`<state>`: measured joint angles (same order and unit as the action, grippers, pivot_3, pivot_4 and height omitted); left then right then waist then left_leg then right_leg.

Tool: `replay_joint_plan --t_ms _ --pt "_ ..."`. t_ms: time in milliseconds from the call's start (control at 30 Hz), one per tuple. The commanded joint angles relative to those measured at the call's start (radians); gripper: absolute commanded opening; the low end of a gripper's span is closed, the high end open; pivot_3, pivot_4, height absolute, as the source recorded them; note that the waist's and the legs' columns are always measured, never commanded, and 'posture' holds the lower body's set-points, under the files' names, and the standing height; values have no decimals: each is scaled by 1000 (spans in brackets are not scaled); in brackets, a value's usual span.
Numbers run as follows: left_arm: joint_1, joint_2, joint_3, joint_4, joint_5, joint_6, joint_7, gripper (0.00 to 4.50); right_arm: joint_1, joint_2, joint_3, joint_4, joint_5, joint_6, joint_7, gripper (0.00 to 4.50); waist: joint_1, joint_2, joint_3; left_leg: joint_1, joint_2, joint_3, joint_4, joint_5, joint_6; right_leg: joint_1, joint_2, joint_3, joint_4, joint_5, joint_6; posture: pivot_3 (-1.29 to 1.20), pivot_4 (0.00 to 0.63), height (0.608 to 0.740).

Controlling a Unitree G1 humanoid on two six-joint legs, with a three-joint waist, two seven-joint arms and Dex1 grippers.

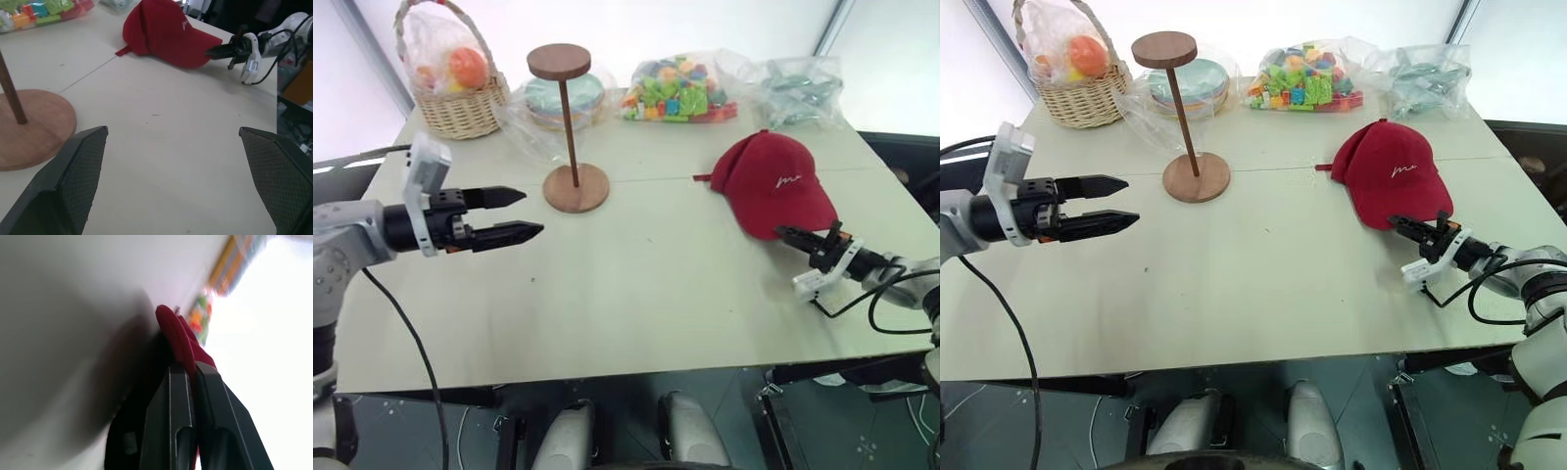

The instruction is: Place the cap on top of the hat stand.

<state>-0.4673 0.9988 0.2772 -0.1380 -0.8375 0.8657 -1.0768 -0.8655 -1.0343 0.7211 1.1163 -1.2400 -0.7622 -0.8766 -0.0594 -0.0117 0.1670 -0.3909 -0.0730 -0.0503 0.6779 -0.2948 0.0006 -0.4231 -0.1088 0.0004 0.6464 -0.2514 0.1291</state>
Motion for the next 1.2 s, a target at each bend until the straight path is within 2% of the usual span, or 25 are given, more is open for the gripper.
replay_joint_plan --t_ms 33,133,200,367,533,667,867,1000,1200 --pt "-65 66 62 60 3 -30 -55 4500 -80 -82 -212 -231 212 46 145 11 -2 5 3 -1 0 1 0 0 0 -2 0 0 0 0 0 0 150 740" --pt "-127 99 38 143 37 -66 -97 4500 -109 -89 -346 -499 334 98 324 11 -1 12 7 -2 -1 2 -2 0 0 -4 -1 1 1 0 0 0 150 740" --pt "-180 108 9 217 76 -103 -126 4500 -154 -38 -396 -634 394 139 449 11 -4 11 7 -2 0 1 -3 0 0 -4 1 1 0 0 0 0 150 740" --pt "-301 108 -58 372 178 -197 -186 4500 -261 178 -420 -841 475 274 723 11 -7 9 6 -2 1 0 -2 0 1 -4 2 1 1 0 0 0 150 740" --pt "-340 111 -66 416 215 -223 -222 4500 -282 406 -402 -980 487 388 886 11 0 8 6 -5 0 -1 -1 -1 2 -5 2 0 3 0 0 0 150 740" --pt "-322 105 -45 403 217 -215 -217 4500 -296 511 -368 -965 454 424 940 11 2 8 6 -18 -1 -5 5 -1 1 -16 2 -1 5 0 1 0 150 740" --pt "-268 91 2 354 192 -189 -185 4500 -407 603 -289 -818 422 478 1098 11 -10 8 6 -18 -1 -6 5 0 0 -17 2 -1 5 0 1 0 150 740" --pt "-255 72 20 333 184 -178 -160 4500 -450 649 -242 -725 406 470 1128 11 -12 8 6 -18 -1 -6 4 0 0 -17 2 -1 6 0 1 0 150 740" --pt "-205 58 53 287 165 -166 -130 4500 -455 716 -211 -732 419 476 1216 11 -15 8 6 -18 -1 -7 3 0 0 -19 2 -1 6 0 0 0 150 740"
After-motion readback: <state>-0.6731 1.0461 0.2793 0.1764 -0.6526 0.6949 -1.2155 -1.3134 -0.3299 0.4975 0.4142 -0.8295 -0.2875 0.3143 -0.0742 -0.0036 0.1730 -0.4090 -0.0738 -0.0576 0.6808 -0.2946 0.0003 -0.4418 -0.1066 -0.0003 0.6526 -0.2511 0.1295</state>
